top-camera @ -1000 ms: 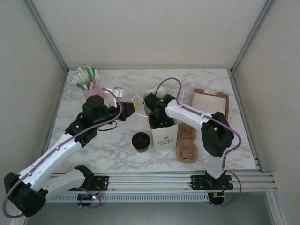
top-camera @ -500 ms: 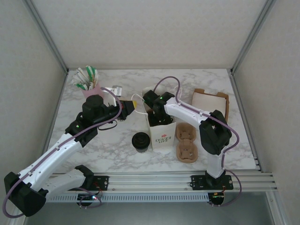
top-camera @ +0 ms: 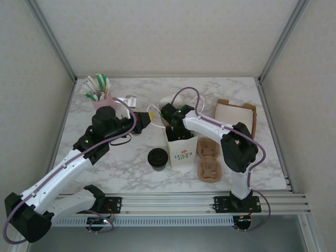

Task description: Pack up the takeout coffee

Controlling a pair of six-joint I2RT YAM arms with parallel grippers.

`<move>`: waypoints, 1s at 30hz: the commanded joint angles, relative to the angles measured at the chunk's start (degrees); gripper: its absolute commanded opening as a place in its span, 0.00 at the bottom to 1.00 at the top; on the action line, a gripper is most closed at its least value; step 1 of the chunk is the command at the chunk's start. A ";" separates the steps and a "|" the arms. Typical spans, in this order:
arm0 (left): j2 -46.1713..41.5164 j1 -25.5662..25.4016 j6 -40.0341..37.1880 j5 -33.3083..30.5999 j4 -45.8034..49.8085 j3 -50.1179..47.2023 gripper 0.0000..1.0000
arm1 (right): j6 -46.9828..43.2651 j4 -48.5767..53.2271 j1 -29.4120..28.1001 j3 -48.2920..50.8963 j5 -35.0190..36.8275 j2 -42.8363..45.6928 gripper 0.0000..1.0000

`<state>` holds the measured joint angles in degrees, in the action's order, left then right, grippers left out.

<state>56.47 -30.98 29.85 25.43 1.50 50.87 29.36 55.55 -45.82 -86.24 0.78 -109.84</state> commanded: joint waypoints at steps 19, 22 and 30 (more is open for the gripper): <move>-0.64 0.13 1.00 -2.82 -3.76 -0.41 0.20 | -1.06 9.20 0.47 -9.32 4.42 5.99 0.57; -0.14 0.13 0.78 -3.07 -4.00 -0.27 0.23 | -1.18 9.27 0.69 -10.66 4.54 6.90 0.58; 1.75 0.13 0.35 -4.36 -3.97 1.08 0.40 | -2.50 8.53 2.10 -13.98 4.47 7.02 0.59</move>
<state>57.67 -30.98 30.28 22.48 -1.10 50.85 28.03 62.94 -44.82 -97.95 4.10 -103.98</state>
